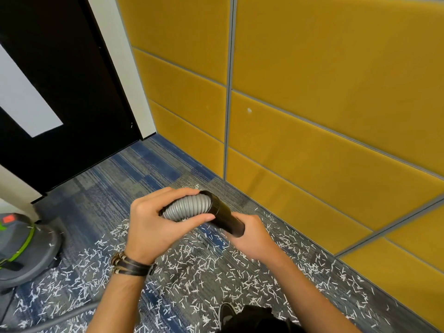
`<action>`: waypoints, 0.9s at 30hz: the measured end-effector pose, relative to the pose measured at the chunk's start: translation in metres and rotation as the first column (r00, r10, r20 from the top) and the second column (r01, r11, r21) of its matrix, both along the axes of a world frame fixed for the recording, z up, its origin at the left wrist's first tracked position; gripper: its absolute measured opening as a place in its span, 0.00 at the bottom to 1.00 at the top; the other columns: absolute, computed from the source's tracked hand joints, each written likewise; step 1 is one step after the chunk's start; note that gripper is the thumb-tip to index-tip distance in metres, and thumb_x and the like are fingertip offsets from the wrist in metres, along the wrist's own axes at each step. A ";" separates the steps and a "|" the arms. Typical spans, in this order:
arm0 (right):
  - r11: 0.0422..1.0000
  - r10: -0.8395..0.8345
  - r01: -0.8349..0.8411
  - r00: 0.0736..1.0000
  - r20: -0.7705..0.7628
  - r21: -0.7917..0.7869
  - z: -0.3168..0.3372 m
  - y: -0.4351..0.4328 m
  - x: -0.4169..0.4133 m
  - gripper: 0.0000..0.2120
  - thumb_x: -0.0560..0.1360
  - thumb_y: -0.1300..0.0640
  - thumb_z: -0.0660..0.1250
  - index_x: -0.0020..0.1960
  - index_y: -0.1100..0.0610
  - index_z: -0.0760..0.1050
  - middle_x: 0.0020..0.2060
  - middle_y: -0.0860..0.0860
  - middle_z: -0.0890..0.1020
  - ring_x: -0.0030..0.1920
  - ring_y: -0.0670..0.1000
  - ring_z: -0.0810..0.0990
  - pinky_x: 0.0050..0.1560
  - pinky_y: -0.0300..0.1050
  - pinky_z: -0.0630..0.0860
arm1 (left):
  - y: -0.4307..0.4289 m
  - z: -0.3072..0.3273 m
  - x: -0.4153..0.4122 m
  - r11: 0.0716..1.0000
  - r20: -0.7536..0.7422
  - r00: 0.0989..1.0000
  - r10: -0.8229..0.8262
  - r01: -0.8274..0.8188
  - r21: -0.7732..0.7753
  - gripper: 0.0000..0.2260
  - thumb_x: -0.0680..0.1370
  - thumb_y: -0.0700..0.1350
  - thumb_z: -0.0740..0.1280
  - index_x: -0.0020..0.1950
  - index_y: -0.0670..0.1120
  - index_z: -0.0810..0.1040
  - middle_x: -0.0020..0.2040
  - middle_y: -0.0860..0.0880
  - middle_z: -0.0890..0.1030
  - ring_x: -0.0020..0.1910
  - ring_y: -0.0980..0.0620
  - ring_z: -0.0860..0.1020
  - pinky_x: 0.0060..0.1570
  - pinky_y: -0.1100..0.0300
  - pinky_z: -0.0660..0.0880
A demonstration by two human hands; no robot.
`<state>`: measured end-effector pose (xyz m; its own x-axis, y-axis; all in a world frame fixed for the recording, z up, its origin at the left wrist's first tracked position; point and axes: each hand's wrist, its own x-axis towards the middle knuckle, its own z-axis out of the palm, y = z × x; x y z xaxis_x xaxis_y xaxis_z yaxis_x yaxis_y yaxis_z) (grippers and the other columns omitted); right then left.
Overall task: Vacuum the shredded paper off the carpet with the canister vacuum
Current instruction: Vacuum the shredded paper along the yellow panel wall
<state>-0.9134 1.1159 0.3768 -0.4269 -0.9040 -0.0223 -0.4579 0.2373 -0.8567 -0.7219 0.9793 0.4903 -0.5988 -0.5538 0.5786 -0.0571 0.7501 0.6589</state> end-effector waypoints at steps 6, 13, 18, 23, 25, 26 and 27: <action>0.999 0.002 0.001 0.998 -0.065 0.042 -0.009 -0.013 -0.019 0.16 0.72 0.67 0.70 0.40 0.45 0.77 0.30 0.46 0.79 0.29 0.43 0.75 0.32 0.37 0.68 | -0.006 -0.022 -0.008 0.999 0.077 0.997 0.022 -0.026 0.047 0.22 0.66 0.59 0.84 0.55 0.51 0.87 0.47 0.59 0.85 0.47 0.57 0.84 0.51 0.63 0.79; 0.993 0.018 -0.009 0.997 -0.074 0.117 -0.037 -0.007 -0.033 0.13 0.70 0.66 0.68 0.42 0.47 0.78 0.32 0.50 0.81 0.32 0.47 0.78 0.33 0.41 0.71 | 0.006 -0.047 -0.022 0.990 0.161 0.987 -0.019 -0.004 0.144 0.25 0.64 0.61 0.84 0.57 0.56 0.86 0.49 0.64 0.84 0.49 0.60 0.83 0.52 0.62 0.80; 0.993 -0.004 0.014 0.997 -0.083 0.120 -0.050 0.007 -0.030 0.10 0.71 0.65 0.71 0.44 0.50 0.80 0.33 0.49 0.82 0.33 0.47 0.79 0.34 0.42 0.72 | 0.004 -0.045 -0.023 0.976 0.291 0.956 -0.029 -0.035 0.215 0.33 0.61 0.75 0.78 0.61 0.61 0.86 0.46 0.67 0.84 0.46 0.63 0.83 0.48 0.68 0.79; 0.994 -0.049 0.057 0.995 -0.084 0.093 -0.046 0.007 -0.039 0.07 0.72 0.64 0.72 0.44 0.52 0.81 0.32 0.49 0.82 0.32 0.46 0.78 0.33 0.40 0.72 | 0.015 -0.043 -0.030 0.974 0.286 0.958 0.028 -0.090 0.206 0.32 0.64 0.77 0.72 0.59 0.58 0.87 0.45 0.64 0.86 0.44 0.68 0.83 0.47 0.70 0.79; 0.997 -0.030 0.036 0.996 -0.081 0.075 -0.041 0.004 -0.042 0.04 0.72 0.63 0.71 0.43 0.54 0.80 0.32 0.49 0.81 0.30 0.45 0.77 0.33 0.38 0.69 | 0.016 -0.041 -0.032 0.973 0.283 0.958 0.045 -0.106 0.206 0.30 0.65 0.75 0.72 0.59 0.59 0.87 0.45 0.64 0.86 0.43 0.66 0.83 0.47 0.67 0.80; 0.997 -0.017 0.023 0.997 -0.079 0.076 -0.038 0.002 -0.043 0.04 0.72 0.62 0.70 0.44 0.55 0.80 0.32 0.50 0.81 0.30 0.45 0.76 0.32 0.38 0.69 | 0.016 -0.041 -0.033 0.971 0.286 0.957 0.046 -0.110 0.212 0.29 0.65 0.75 0.73 0.58 0.59 0.87 0.45 0.64 0.86 0.42 0.66 0.84 0.47 0.66 0.81; 0.997 -0.004 0.010 0.997 -0.073 0.082 -0.037 0.001 -0.045 0.04 0.72 0.62 0.70 0.44 0.55 0.80 0.31 0.49 0.81 0.30 0.45 0.76 0.32 0.38 0.69 | 0.015 -0.041 -0.034 0.969 0.290 0.956 0.045 -0.113 0.220 0.29 0.65 0.75 0.73 0.58 0.59 0.87 0.45 0.64 0.86 0.43 0.66 0.84 0.47 0.66 0.81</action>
